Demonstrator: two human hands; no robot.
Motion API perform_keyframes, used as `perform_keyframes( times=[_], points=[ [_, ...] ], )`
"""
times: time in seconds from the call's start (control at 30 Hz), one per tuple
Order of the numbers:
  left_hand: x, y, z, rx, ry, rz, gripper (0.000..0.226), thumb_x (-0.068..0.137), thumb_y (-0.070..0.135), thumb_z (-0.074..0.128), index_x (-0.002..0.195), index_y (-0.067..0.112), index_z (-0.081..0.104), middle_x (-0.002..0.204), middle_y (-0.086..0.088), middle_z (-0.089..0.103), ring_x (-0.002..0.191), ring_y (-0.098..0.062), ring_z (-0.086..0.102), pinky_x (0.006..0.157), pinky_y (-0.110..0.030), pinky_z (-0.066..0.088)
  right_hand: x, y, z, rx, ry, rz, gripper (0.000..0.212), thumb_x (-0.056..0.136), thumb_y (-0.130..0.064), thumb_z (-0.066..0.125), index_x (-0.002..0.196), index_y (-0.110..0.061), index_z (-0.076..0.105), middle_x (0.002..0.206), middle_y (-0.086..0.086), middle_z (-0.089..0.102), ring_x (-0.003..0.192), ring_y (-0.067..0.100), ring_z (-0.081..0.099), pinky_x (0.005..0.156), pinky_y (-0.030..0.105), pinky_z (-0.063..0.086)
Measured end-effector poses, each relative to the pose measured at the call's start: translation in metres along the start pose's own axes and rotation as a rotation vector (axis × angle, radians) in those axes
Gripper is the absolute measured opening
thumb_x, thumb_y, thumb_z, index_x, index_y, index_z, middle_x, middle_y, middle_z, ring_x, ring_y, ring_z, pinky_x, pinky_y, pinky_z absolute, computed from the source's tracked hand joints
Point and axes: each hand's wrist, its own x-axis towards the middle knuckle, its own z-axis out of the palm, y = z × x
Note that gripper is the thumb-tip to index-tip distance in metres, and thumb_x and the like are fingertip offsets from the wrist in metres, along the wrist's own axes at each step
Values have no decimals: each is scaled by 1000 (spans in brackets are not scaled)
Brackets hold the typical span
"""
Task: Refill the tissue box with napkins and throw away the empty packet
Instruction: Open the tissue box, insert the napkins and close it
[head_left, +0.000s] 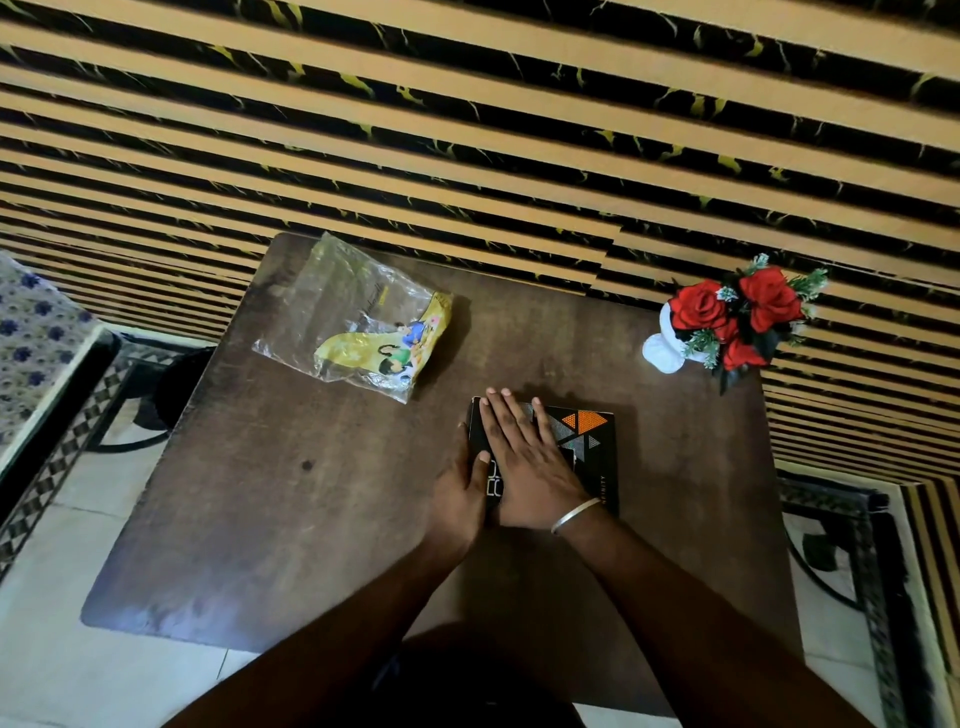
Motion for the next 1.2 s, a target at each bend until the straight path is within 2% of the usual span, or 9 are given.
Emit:
perform_keyframes(
  times=[0.23,0.37,0.47,0.53,0.67,0.8,0.93,1.07,1.2],
  points=[
    [2,1,4,22,48,1,55,104,37,39,155,23,25,155,-5,42,139,-20,45,115,-45,38,2,3,6,-21,4,2,123,67,-63,58,157,-11,-7,167,8,-12,153,22,-17,123,56,2],
    [3,0,-3,-100,33,-76,61,100,51,40,156,33,21,148,-3,48,124,-17,57,106,-39,47,-1,7,3,24,14,-21,130,66,-78,55,157,-12,-10,166,6,-18,152,20,-23,124,55,-5],
    [10,-2,-13,-207,96,-83,69,91,70,40,152,41,25,148,3,48,121,-12,59,103,-40,49,-16,23,-8,160,223,113,111,81,-81,40,158,-16,-7,167,4,-16,153,18,-21,123,50,-13],
    [14,-2,-17,-259,91,-51,65,93,65,41,152,39,30,145,15,42,113,6,54,92,-23,49,-35,44,-7,386,404,321,91,90,-71,34,159,-21,1,168,-2,-11,153,13,-17,124,45,-13],
    [16,-1,-18,-250,15,-77,70,84,76,47,147,52,28,151,8,42,123,-9,55,103,-40,50,-73,70,12,1003,384,774,85,83,-81,37,155,-41,13,166,-16,3,154,8,1,126,49,9],
    [12,11,-12,-131,0,-67,60,95,61,43,150,45,26,131,11,55,98,-4,66,84,-28,56,-83,55,25,1225,305,732,69,93,-61,50,154,-39,24,157,-19,24,144,6,27,120,38,23],
    [3,5,-1,-35,19,-61,61,92,66,41,148,46,28,134,4,61,111,-17,67,94,-45,56,-73,48,39,1477,395,810,79,84,-58,64,151,-30,33,149,3,49,129,19,55,105,42,49],
    [7,-9,10,5,36,-81,79,80,81,37,149,42,28,133,-1,62,110,-18,67,90,-50,57,-70,51,43,1546,402,883,96,67,-69,68,149,-30,36,150,9,48,130,28,53,107,53,47],
    [17,13,16,-36,-3,-30,70,86,74,42,147,42,32,139,4,58,119,-17,63,96,-48,54,-70,63,39,1510,487,914,103,63,-77,67,149,-32,35,153,5,45,136,25,48,112,54,41]
  ],
)
